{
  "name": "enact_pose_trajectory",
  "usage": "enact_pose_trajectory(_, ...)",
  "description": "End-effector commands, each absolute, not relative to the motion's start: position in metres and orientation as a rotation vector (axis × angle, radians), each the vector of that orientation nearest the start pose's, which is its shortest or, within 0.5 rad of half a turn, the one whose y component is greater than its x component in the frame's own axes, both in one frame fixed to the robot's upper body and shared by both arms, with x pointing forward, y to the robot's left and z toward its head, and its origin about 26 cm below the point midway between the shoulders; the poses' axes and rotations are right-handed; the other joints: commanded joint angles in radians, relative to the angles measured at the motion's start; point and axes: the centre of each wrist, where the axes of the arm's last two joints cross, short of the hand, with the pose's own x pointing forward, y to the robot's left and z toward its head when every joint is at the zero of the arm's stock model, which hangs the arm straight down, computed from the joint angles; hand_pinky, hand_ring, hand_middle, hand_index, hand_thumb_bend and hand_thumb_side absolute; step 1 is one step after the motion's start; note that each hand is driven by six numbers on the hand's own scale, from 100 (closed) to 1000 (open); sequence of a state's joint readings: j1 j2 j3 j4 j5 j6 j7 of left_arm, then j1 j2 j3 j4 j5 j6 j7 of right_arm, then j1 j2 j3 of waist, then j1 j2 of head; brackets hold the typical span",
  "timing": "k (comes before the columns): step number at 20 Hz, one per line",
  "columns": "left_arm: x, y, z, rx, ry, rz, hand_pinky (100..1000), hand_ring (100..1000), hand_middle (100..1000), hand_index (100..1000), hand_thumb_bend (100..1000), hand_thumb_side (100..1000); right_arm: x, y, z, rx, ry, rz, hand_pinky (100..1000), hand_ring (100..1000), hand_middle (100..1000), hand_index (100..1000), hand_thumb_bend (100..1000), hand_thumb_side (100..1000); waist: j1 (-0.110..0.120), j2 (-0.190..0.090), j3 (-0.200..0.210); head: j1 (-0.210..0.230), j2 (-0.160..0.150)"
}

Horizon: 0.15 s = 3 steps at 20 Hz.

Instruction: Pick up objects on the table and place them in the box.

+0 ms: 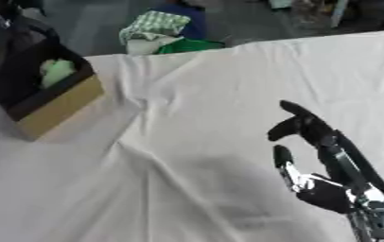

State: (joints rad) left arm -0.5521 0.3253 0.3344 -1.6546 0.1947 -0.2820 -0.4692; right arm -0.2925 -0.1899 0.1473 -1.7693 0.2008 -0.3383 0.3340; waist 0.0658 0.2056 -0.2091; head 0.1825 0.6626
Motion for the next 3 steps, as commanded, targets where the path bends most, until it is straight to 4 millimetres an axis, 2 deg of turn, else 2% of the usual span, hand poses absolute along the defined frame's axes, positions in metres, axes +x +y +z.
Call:
enact_pose_trajectory(1, 0.3551, 0.3389, 0.2342, -0.042, -2.489, -0.556, 814, 661, 668, 812, 100, 655, 0.3262, -0.2090, 0.1351, 0.062, -2.274, 0.926, 823, 663, 631, 1000, 100, 470, -0.003, -0.012, 0.001, 0.005, -0.006)
enact_pose_trajectory(3, 0.3534, 0.3373, 0.2299, -0.065, -2.476, -0.560, 815, 662, 669, 812, 100, 658, 0.3262, -0.2082, 0.1354, 0.066, -2.275, 0.926, 823, 663, 632, 1000, 100, 470, -0.003, -0.012, 0.001, 0.005, -0.004)
